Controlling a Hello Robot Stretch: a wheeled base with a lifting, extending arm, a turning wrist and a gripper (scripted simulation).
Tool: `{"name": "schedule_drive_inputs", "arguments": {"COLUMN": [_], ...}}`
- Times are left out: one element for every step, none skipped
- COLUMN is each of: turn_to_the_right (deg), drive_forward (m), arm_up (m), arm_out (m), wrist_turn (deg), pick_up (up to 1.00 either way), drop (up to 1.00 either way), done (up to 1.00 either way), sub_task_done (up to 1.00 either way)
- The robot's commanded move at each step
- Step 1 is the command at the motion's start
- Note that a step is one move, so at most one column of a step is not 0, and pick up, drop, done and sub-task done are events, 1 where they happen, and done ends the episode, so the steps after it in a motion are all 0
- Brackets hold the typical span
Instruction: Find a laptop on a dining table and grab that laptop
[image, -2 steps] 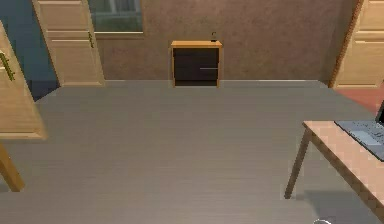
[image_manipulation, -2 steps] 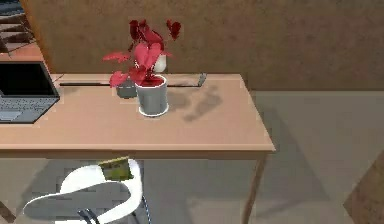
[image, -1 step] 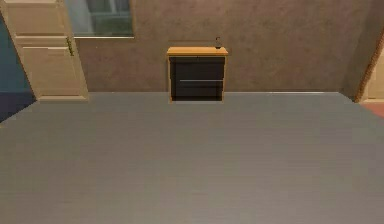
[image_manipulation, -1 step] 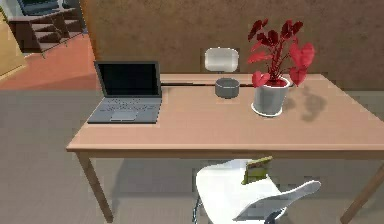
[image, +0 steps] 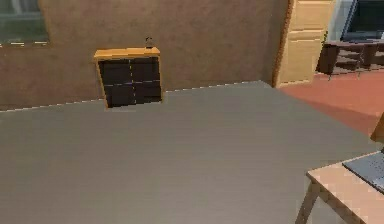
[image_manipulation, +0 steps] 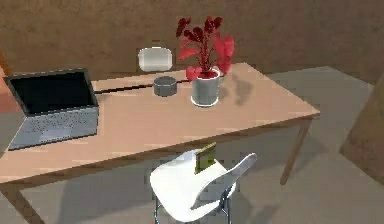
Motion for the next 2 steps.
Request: {"name": "schedule_drive_inputs", "arguments": {"turn_to_the_right": [0.0,24.0], "drive_forward": [0.85,0.0], "arm_up": [0.0,0.0], "arm_out": [0.0,0.0], "wrist_turn": [0.0,0.0], "pick_up": [0.0,0.0], "drop": [0.0,0.0], "done": [0.0,0.0], "sub_task_done": [0.0,0.0]}}
